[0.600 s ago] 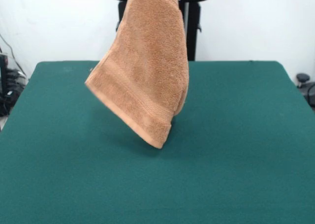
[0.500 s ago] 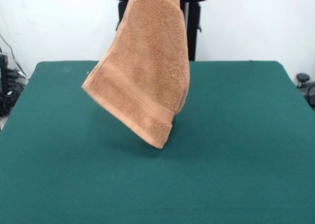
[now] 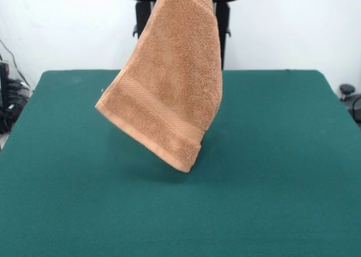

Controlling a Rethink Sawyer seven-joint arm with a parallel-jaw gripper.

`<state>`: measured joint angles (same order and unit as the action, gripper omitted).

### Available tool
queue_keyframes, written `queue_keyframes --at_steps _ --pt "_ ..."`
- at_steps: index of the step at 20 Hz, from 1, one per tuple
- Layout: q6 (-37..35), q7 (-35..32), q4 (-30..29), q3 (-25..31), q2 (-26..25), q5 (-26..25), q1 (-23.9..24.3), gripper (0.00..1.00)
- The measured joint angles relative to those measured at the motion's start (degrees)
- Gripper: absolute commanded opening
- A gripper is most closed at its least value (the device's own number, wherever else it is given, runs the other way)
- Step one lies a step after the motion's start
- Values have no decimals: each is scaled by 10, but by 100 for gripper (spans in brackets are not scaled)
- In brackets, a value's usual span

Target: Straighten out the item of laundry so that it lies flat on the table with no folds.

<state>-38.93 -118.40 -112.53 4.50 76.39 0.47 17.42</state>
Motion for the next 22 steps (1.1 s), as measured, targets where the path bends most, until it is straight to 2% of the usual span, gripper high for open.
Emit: queue_keyframes --at_steps 14,22 --pt "0 0 -3 50 1 0 63 0" --pt "0 0 -3 69 1 -3 69 0"
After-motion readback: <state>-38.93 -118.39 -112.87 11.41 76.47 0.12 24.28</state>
